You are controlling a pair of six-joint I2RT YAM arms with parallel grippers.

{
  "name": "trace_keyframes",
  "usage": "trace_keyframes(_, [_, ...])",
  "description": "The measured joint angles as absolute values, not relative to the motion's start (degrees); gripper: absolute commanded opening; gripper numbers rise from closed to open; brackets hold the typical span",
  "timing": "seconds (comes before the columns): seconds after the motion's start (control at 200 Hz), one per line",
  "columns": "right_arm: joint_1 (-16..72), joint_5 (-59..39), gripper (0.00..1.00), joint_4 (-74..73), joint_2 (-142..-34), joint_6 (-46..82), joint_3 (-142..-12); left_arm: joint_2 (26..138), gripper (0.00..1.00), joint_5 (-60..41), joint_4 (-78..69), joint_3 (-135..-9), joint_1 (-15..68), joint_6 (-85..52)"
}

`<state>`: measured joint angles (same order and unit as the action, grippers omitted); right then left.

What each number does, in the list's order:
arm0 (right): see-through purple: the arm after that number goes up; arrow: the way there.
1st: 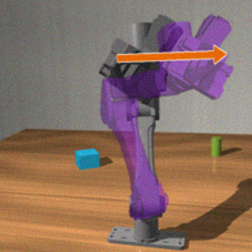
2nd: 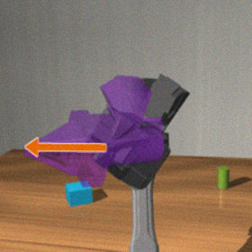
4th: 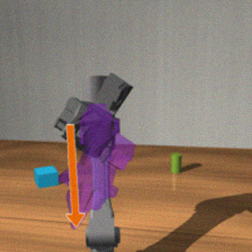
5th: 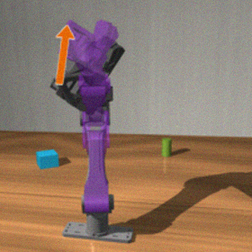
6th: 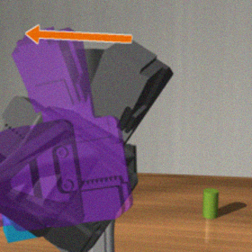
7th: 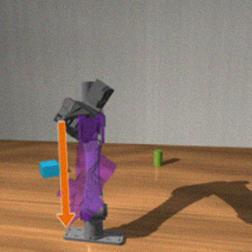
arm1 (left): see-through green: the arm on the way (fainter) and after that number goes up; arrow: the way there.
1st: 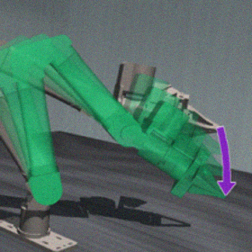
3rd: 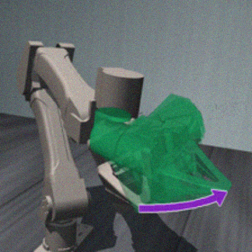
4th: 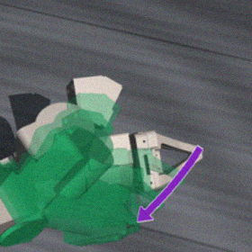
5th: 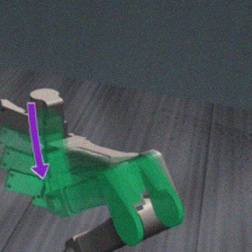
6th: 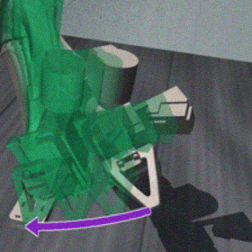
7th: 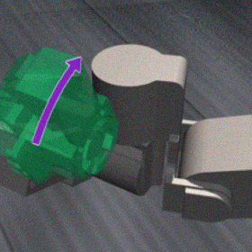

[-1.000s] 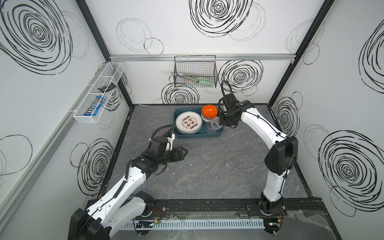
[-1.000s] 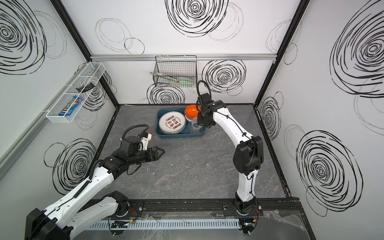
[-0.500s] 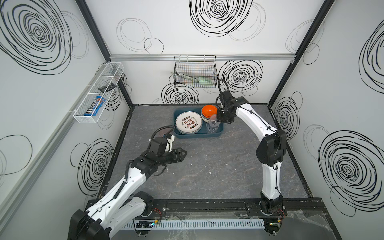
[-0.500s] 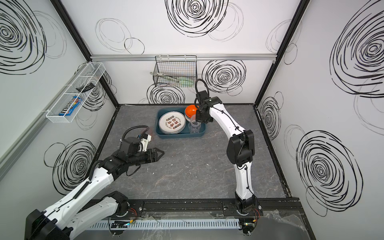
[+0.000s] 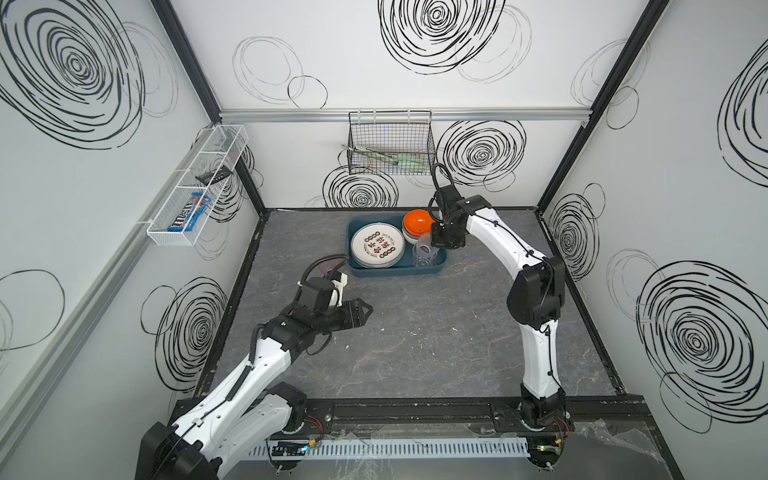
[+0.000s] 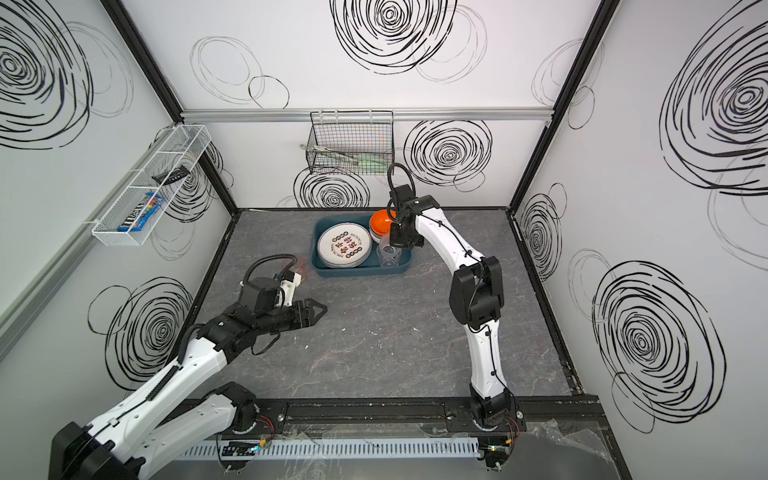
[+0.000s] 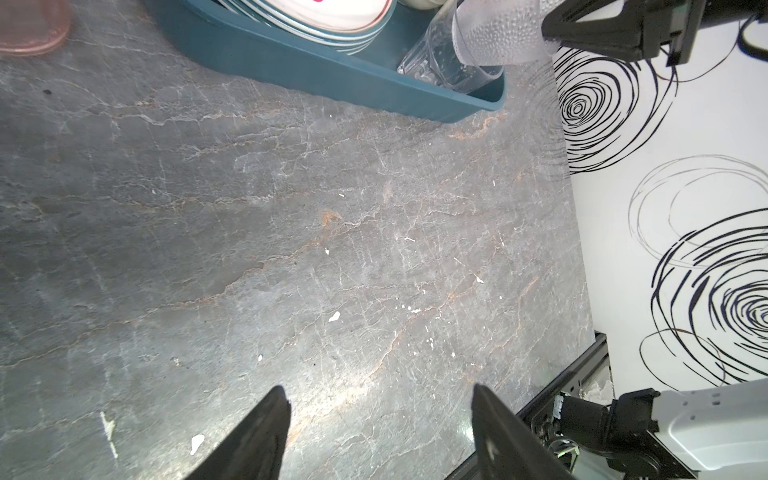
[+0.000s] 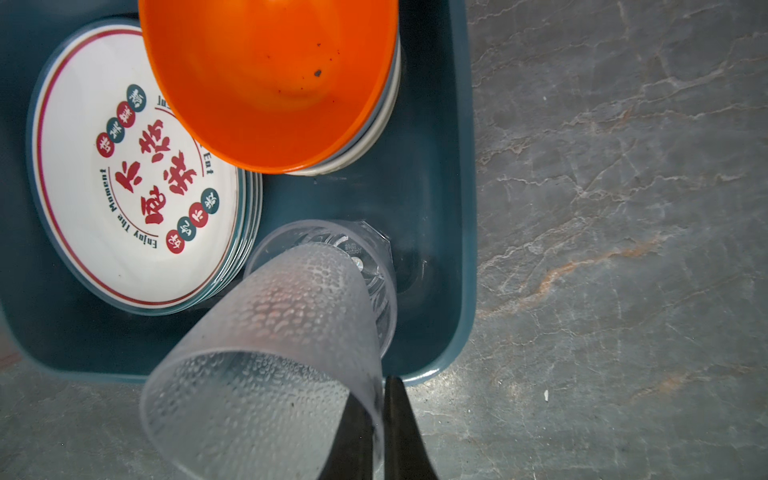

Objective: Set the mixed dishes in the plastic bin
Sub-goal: 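Carry the frosted cup over the bin and lower it onto the clear cup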

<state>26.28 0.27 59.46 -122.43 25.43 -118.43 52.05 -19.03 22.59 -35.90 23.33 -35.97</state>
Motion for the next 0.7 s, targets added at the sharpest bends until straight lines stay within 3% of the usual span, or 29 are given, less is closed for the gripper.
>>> trace_keyframes(0.425, [26.28, -0.14, 0.03, 57.93, -125.45, 25.47, -117.4, 51.07, 0.73, -19.03, 22.61, -34.68, 23.03, -36.47])
trace_keyframes(0.57, [26.28, -0.21, 0.16, 57.87, -125.45, 25.61, -117.36, 51.05, 0.73, -19.03, 22.61, -34.46, 22.68, -36.49])
trace_keyframes(0.7, [26.3, -0.23, 0.22, 57.82, -125.45, 25.67, -117.36, 51.05, 0.73, -19.05, 22.61, -34.44, 22.33, -36.49])
